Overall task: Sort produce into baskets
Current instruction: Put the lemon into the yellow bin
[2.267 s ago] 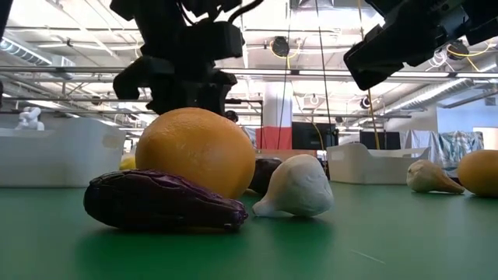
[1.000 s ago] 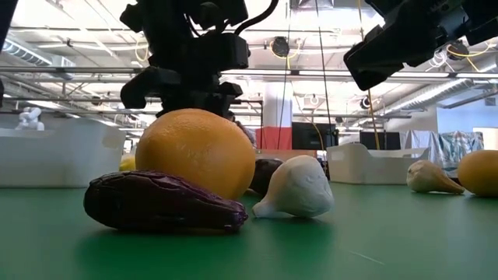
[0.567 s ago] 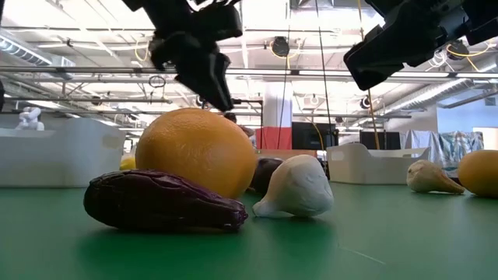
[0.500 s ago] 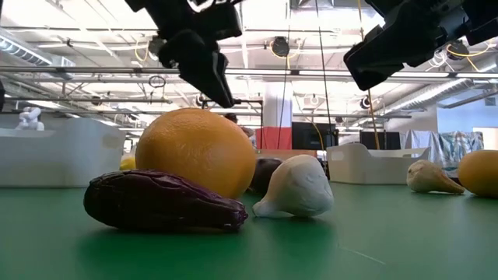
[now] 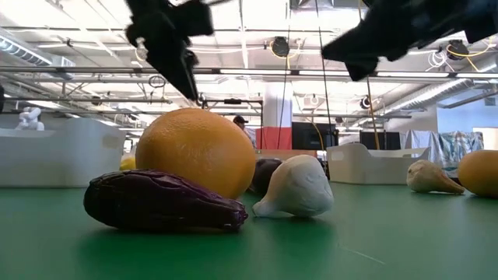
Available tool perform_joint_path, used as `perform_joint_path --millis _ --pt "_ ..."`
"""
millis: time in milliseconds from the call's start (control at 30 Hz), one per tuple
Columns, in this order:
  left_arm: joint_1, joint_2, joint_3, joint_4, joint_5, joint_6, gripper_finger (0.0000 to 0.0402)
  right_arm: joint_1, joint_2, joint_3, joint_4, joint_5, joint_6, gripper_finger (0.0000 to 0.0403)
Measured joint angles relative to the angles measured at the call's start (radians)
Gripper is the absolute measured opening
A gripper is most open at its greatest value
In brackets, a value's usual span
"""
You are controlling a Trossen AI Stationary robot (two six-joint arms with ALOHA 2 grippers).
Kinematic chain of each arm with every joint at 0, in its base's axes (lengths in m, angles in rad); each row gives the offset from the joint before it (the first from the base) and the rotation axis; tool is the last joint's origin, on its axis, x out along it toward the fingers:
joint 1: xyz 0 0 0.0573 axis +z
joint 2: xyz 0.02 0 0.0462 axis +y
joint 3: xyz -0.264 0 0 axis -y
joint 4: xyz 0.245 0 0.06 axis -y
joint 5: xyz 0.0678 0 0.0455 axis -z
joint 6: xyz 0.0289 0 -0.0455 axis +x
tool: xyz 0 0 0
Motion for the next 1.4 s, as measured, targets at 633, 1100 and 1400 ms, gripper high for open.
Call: perform_joint_path --millis 633,1100,1400 --pt "-0.076 -0.5 -0.466 0.461 -0.036 -0.16 0.0248 -0.001 0.226 0.256 0.007 0.017 -0.097 0.0058" --pt "-0.159 -0.313 -0.47 0.585 -0.021 -0.07 0.034 -0.033 0.336 0.477 -0.42 0.021 0.042 0.0315" --pt "-0.149 0.034 -0.33 0.603 0.004 0.131 0.0341 -0.004 0.307 0.477 -0.625 0.098 0.164 0.0343"
